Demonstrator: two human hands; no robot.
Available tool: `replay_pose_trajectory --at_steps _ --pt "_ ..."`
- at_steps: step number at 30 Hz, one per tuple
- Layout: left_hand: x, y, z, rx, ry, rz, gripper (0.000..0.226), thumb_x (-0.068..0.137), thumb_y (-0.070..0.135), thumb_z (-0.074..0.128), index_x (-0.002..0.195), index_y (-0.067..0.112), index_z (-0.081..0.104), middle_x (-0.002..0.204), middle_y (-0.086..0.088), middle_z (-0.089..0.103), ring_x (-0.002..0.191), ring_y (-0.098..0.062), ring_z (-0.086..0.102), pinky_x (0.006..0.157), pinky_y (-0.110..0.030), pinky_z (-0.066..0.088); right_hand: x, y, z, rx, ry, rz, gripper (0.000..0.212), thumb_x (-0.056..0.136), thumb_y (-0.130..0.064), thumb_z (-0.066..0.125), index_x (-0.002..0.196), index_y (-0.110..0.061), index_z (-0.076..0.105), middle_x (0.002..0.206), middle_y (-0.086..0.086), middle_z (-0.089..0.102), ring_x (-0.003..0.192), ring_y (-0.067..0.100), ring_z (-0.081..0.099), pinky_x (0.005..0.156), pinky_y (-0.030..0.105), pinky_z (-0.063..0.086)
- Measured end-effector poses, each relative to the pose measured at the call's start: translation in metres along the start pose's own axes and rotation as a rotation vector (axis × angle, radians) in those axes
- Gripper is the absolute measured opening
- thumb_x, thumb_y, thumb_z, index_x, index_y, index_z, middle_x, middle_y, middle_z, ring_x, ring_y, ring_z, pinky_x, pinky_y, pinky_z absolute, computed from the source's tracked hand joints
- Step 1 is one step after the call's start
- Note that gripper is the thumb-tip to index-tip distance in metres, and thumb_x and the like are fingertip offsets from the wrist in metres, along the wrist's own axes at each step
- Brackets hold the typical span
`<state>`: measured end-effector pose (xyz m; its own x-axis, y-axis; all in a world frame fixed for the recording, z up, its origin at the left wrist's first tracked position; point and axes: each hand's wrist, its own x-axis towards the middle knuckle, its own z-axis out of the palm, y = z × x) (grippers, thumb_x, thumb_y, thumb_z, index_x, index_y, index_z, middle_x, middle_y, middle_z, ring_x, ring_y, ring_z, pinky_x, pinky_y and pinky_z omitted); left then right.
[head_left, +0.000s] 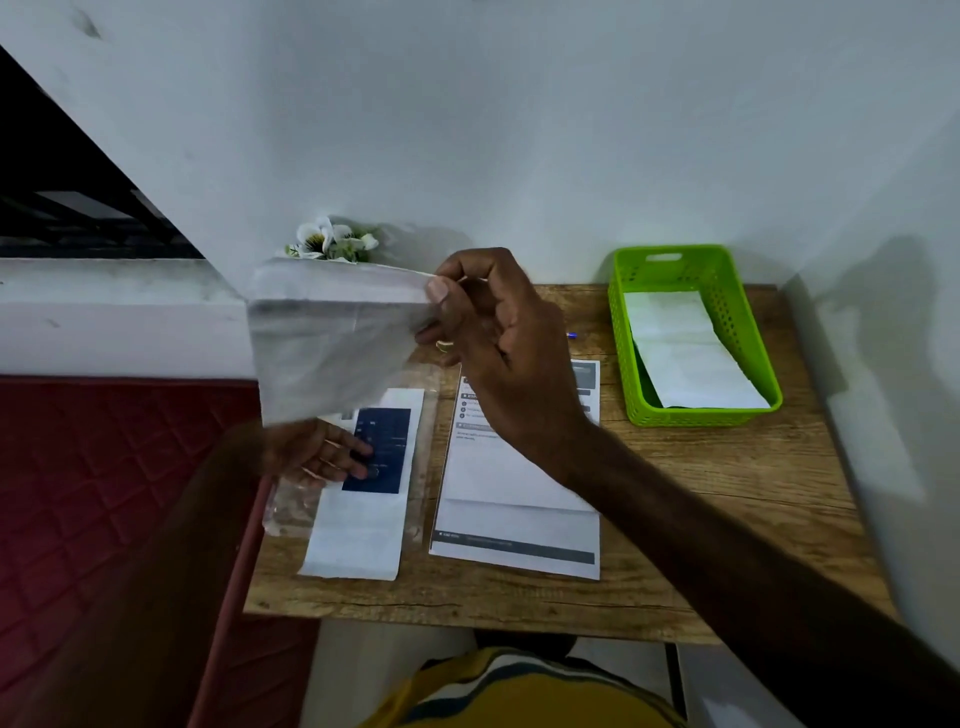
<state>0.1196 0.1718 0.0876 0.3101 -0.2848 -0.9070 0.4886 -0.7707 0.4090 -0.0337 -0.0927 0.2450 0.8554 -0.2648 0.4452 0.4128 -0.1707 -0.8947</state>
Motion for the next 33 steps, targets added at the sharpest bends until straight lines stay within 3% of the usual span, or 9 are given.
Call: replay_pose_trajectory --at_steps 2,4,7,10,15,18,22,29,33 --pt "-0.001 0.004 0.005 -0.23 -0.09 0.006 0.104 0.078 0.09 0.033 0.13 0.007 0.069 0.123 -0.02 0.071 0.086 -0.026 0.073 0.071 -0.035 0.056 -0.002 0.006 -0.001 0.03 -0.027 0.0 0.011 0.104 -0.01 0.056 0.109 -0.001 0.057 0.091 0.008 0.07 0.08 0.019 0.074 0.063 0.031 0.059" --pt "0.002 0.006 0.004 -0.488 -0.12 0.069 0.097 0.09 0.082 0.022 0.131 0.008 0.068 0.123 -0.019 0.071 0.089 -0.027 0.073 0.076 -0.038 0.057 -0.009 0.017 -0.005 0.038 -0.091 0.003 0.006 0.103 -0.008 0.055 0.108 -0.005 0.058 0.095 0.007 0.068 0.085 0.022 0.073 0.064 0.036 0.059" --pt "0.008 0.01 0.001 -0.821 -0.163 0.25 0.083 0.09 0.079 0.039 0.143 0.017 0.059 0.136 -0.014 0.065 0.098 -0.027 0.073 0.081 -0.042 0.062 -0.026 0.041 -0.013 -0.057 -0.212 0.019 0.005 0.104 -0.012 0.055 0.107 -0.011 0.059 0.094 0.007 0.068 0.083 0.024 0.071 0.066 0.045 0.058" --pt "0.007 0.018 0.004 -0.973 -0.129 0.443 0.064 0.096 0.066 0.051 0.144 0.025 0.059 0.134 -0.005 0.067 0.111 -0.024 0.07 0.097 -0.043 0.055 -0.045 0.066 -0.023 -0.217 -0.311 0.061 0.011 0.104 -0.017 0.055 0.11 -0.009 0.061 0.097 -0.002 0.071 0.084 0.006 0.069 0.073 0.025 0.058" --pt "0.008 0.021 0.001 -0.92 0.027 0.455 0.043 0.097 0.033 0.054 0.136 0.018 0.065 0.117 -0.003 0.073 0.095 -0.02 0.071 0.082 -0.033 0.052 -0.068 0.103 -0.04 -0.355 -0.412 0.068 0.027 0.106 -0.027 0.053 0.123 -0.009 0.063 0.125 -0.002 0.069 0.107 0.009 0.067 0.083 0.028 0.06" --pt "0.007 0.02 -0.005 -0.754 0.07 0.385 0.027 0.092 0.021 0.061 0.117 0.02 0.071 0.11 -0.01 0.077 0.09 -0.025 0.075 0.079 -0.039 0.059 -0.08 0.125 -0.053 -0.451 -0.417 0.033 0.029 0.106 -0.028 0.054 0.128 -0.011 0.062 0.13 -0.002 0.065 0.11 0.009 0.065 0.083 0.029 0.059" --pt "0.014 0.031 -0.012 -0.332 0.249 0.279 0.032 0.087 0.019 0.077 0.116 0.008 0.071 0.111 -0.018 0.076 0.094 -0.033 0.076 0.089 -0.048 0.059 -0.097 0.149 -0.065 -0.644 -0.371 -0.061 0.025 0.104 -0.027 0.058 0.12 -0.01 0.067 0.125 0.002 0.068 0.11 0.014 0.065 0.086 0.031 0.057" --pt "0.041 0.061 -0.009 0.335 0.615 0.428 0.015 0.087 0.033 0.08 0.086 0.02 0.073 0.092 -0.003 0.071 0.087 -0.026 0.068 0.066 -0.03 0.045 -0.12 0.176 -0.069 -0.892 -0.454 -0.239 0.017 0.102 -0.026 0.06 0.101 -0.013 0.072 0.12 0.004 0.068 0.112 0.021 0.061 0.072 0.033 0.055" --pt "0.066 0.064 0.008 0.455 0.854 0.472 0.034 0.091 0.04 0.075 0.118 0.019 0.073 0.112 -0.006 0.071 0.094 -0.023 0.065 0.072 -0.031 0.045 -0.13 0.189 -0.069 -0.971 -0.455 -0.272 0.016 0.101 -0.023 0.06 0.097 -0.012 0.072 0.121 0.006 0.067 0.113 0.024 0.061 0.072 0.036 0.056"
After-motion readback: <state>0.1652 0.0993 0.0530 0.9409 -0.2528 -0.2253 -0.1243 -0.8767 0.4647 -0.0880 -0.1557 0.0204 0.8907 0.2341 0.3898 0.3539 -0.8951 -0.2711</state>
